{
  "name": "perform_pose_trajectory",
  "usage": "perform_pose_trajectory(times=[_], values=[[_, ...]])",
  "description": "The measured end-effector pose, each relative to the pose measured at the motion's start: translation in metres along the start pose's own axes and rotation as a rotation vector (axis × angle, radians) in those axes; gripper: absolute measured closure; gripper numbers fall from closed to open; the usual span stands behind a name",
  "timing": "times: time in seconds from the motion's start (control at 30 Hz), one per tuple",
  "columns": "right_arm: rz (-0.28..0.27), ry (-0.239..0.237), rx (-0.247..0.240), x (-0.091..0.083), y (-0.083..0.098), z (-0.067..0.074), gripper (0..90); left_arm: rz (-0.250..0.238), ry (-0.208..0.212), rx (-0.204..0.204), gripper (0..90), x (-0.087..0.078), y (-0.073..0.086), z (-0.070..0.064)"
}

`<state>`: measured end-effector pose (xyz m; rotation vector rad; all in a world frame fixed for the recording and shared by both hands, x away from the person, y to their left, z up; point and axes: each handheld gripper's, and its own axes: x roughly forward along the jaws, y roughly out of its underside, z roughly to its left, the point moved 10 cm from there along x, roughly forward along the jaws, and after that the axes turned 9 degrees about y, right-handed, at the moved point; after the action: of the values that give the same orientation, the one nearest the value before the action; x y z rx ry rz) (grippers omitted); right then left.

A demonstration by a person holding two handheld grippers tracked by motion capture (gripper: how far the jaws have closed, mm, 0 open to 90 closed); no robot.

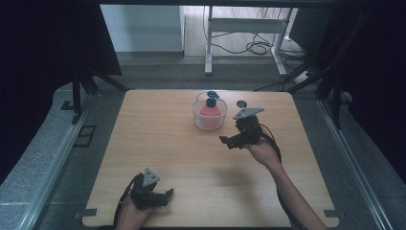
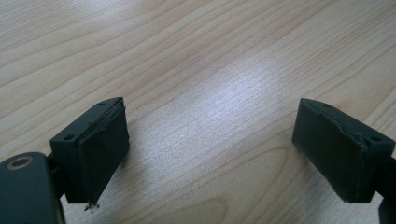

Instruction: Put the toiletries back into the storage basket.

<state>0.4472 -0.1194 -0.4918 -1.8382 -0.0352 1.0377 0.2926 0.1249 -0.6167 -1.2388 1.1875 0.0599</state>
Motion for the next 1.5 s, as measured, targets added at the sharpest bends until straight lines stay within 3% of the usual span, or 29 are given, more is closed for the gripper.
perform_pose_trajectory(times=[0.53,1.0,1.5], values=[[-0.001,-0.009,0.011,-0.021,0.030,0.005,0.0,0.000,0.000,0.000,10.2,0.000,0.000,0.000],[0.014,0.023,0.006,-0.048,0.067,0.000,0.0,0.000,-0.001,-0.001,10.2,0.000,0.000,0.000],[0.049,0.054,0.022,-0.063,0.110,-0.004,0.0,0.000,-0.001,-0.001,10.2,0.000,0.000,0.000]])
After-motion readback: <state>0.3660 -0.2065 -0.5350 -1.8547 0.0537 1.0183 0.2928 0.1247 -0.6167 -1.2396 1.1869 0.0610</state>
